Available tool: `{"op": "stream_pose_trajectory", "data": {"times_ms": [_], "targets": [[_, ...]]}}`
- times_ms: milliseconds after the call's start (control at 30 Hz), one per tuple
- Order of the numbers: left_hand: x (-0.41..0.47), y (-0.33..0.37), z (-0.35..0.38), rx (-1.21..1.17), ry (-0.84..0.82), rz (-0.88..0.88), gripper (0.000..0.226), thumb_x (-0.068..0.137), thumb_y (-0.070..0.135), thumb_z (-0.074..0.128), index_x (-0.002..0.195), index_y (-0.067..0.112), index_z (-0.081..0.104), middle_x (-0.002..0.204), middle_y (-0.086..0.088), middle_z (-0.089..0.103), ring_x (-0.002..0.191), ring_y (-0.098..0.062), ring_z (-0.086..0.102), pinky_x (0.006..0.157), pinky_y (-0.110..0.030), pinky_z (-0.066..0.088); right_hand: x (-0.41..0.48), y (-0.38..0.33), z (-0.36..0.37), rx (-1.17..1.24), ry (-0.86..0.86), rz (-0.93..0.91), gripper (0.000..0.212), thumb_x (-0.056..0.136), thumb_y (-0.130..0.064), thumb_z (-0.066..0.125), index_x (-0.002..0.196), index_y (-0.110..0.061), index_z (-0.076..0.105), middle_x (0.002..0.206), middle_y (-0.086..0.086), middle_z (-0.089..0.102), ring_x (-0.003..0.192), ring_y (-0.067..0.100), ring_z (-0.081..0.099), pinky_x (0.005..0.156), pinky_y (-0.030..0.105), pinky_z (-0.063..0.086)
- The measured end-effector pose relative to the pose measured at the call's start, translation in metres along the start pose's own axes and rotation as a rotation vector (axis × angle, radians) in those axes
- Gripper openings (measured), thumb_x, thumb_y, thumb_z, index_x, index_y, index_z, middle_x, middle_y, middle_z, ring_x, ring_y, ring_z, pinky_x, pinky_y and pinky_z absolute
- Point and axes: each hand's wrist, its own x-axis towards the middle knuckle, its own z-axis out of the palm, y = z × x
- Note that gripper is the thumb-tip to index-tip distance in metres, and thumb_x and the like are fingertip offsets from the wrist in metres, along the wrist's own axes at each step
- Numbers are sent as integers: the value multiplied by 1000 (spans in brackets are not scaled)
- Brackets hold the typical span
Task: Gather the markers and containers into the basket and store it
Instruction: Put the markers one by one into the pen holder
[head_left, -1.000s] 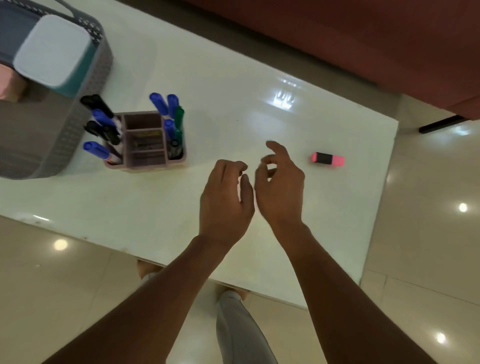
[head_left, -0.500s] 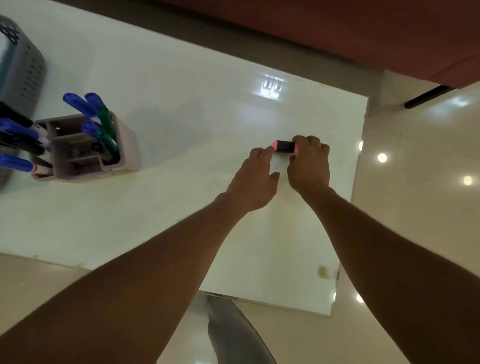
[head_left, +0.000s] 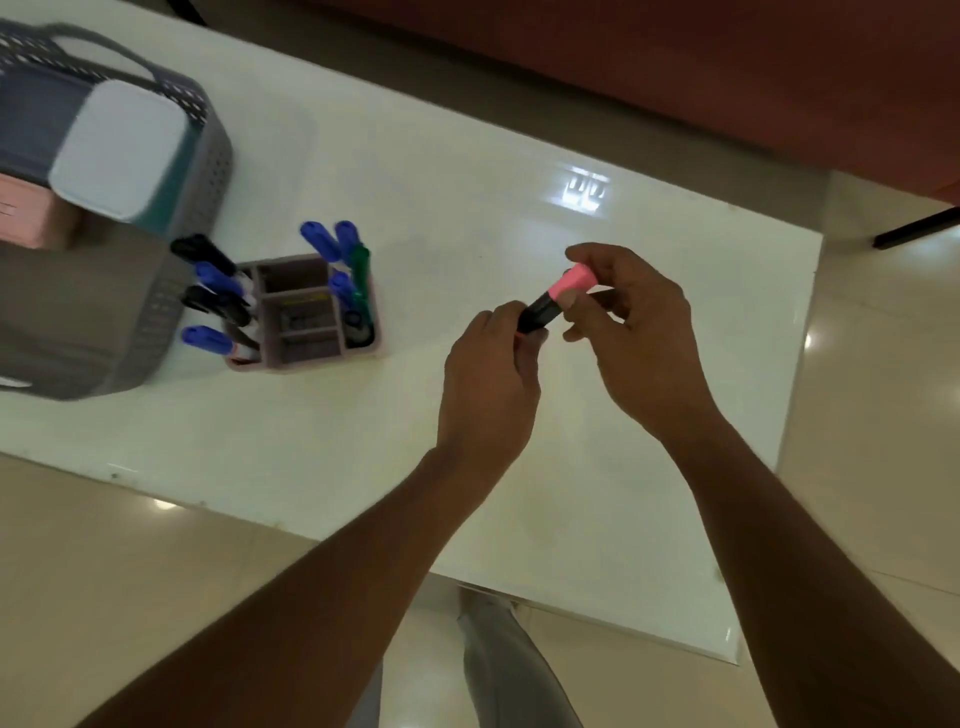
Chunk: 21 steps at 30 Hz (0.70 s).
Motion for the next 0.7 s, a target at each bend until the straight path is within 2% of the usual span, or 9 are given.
{"op": "stream_pose_trajectory", "data": {"times_ms": [100, 167, 233, 300, 367, 467, 600, 700], "targets": [[-4, -1, -53, -112, 129, -18, 11, 97, 22, 58, 103, 17, 65, 75, 4, 64, 67, -14, 60, 63, -30, 50, -3, -53, 35, 9, -18, -63, 27, 91, -22, 66, 118, -22, 66, 98, -11, 68, 83, 10, 68, 71, 22, 59], [-1, -9, -92, -158, 206, -17, 17, 96, 24, 59, 109, 15, 66, 79, 2, 68, 66, -14, 64, 62, -35, 56, -1, -87, 64, -41, -27, -119, 25, 91, -23, 66, 116, -25, 66, 95, -20, 66, 84, 3, 67, 73, 20, 59], [2, -12, -120, -189, 255, -52, 26, 95, 26, 60, 118, 15, 63, 84, 3, 70, 70, -13, 67, 65, -33, 59, 1, -113, 84, -71, -14, -174, 24, 91, -25, 66, 114, -25, 67, 93, -23, 64, 84, -1, 66, 75, 17, 58], [6, -21, -151, -205, 289, -105, 33, 93, 26, 62, 124, 14, 58, 84, 14, 67, 75, -1, 68, 72, -18, 57, 7, -137, 109, -103, 6, -211, 22, 89, -27, 68, 110, -24, 69, 90, -22, 64, 82, -3, 65, 77, 13, 55], [11, -29, -175, -179, 310, -117, 37, 93, 24, 63, 128, 13, 55, 82, 27, 59, 72, 10, 64, 71, -5, 50, 15, -152, 130, -190, -1, -233, 20, 88, -30, 69, 106, -22, 69, 85, -20, 63, 76, -3, 63, 75, 7, 51], [25, -46, -211, -145, 340, -108, 37, 93, 25, 64, 127, 12, 56, 81, 18, 60, 68, -3, 66, 67, -16, 55, 34, -161, 163, -397, -94, -190, 18, 88, -31, 68, 103, -21, 68, 85, -13, 64, 69, 1, 59, 69, 3, 41], [53, -77, -235, -101, 353, -90, 23, 93, 26, 60, 110, 13, 68, 89, 2, 70, 71, -10, 65, 70, -28, 57, 49, -155, 191, -693, -267, -151, 18, 91, -28, 64, 108, -20, 65, 100, 3, 66, 82, 16, 61, 73, 19, 42], [67, -100, -235, -95, 301, -137, 19, 94, 21, 58, 106, 13, 70, 96, 0, 71, 76, -6, 62, 73, -15, 50, 53, -140, 201, -890, -302, -172, 20, 93, -25, 59, 111, -21, 64, 102, 8, 56, 87, 24, 57, 74, 26, 43]]}}
